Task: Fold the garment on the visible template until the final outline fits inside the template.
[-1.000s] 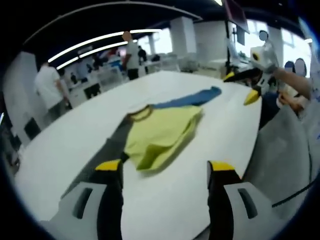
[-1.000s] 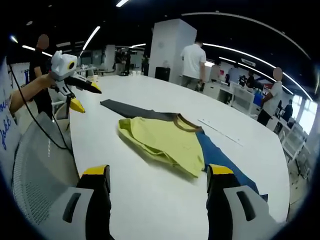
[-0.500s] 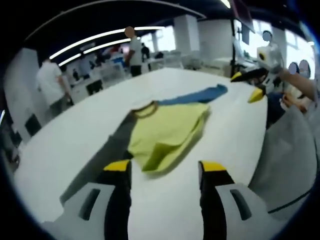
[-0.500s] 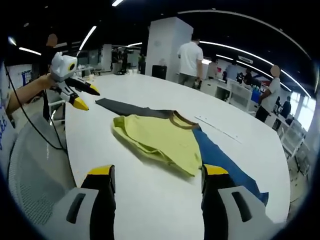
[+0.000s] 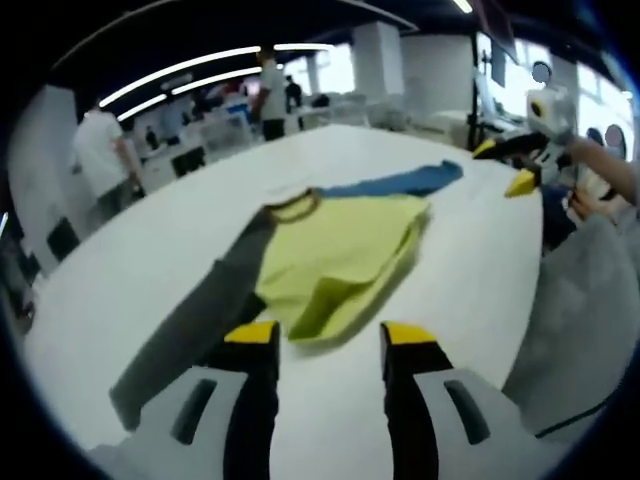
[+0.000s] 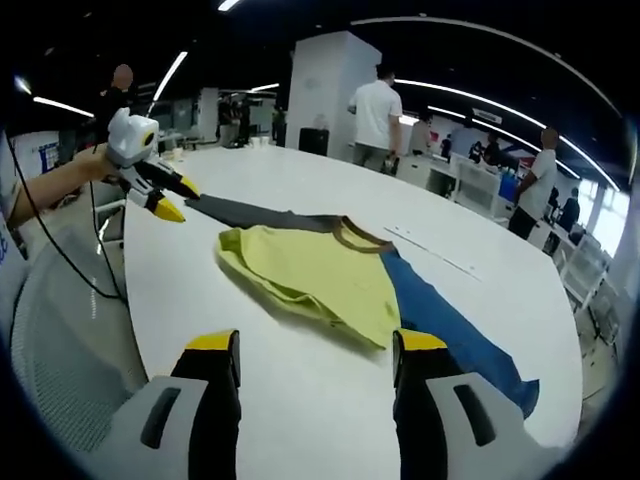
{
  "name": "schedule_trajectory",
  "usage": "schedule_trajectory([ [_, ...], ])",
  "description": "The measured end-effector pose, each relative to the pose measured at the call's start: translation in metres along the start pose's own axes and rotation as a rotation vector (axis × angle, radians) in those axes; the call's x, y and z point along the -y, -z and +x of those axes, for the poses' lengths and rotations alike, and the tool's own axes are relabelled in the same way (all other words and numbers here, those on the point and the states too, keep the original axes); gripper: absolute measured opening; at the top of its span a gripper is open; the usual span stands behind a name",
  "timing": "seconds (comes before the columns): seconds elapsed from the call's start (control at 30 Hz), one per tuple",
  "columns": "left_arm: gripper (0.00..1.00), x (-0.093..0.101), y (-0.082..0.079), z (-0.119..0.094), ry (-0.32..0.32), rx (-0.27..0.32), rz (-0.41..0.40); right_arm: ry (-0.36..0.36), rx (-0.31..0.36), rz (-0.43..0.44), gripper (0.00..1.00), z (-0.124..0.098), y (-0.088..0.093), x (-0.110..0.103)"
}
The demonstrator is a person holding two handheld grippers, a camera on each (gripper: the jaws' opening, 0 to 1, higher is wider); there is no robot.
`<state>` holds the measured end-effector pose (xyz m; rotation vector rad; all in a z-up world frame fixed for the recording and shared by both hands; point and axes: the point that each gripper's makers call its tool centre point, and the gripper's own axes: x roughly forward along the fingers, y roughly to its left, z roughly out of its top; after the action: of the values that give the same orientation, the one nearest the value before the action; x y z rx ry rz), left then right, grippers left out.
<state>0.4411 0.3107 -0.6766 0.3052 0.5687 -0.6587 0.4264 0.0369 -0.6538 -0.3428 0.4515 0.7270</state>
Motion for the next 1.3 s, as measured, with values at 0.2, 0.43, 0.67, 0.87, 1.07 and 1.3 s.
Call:
schedule_trajectory([
  [0.2, 0.28, -0.005, 0.002, 0.008, 0.004, -0.010, -0.023, 0.011, 0.004, 0.000, 0.59, -0.002, -0.001, 0.000],
  [0.43, 0.24, -0.011, 0.006, 0.019, 0.003, -0.031, -0.011, 0.009, -0.003, 0.003, 0.58, -0.003, 0.001, -0.003],
  [0.67, 0.22, -0.020, 0.022, 0.032, -0.010, -0.087, 0.009, 0.009, -0.004, 0.006, 0.58, -0.004, 0.001, -0.005],
  [0.87, 0.21, -0.027, 0.028, 0.039, -0.025, -0.102, -0.015, 0.012, -0.009, 0.008, 0.58, -0.005, 0.002, -0.005],
  [1.07, 0.21, -0.033, 0.029, 0.048, -0.041, -0.108, -0.037, 0.011, -0.012, 0.009, 0.58, -0.004, 0.003, -0.005],
  [1.3, 0.19, -0.034, 0.037, 0.059, -0.041, -0.129, -0.072, 0.016, -0.010, 0.015, 0.58, -0.005, 0.004, -0.003],
])
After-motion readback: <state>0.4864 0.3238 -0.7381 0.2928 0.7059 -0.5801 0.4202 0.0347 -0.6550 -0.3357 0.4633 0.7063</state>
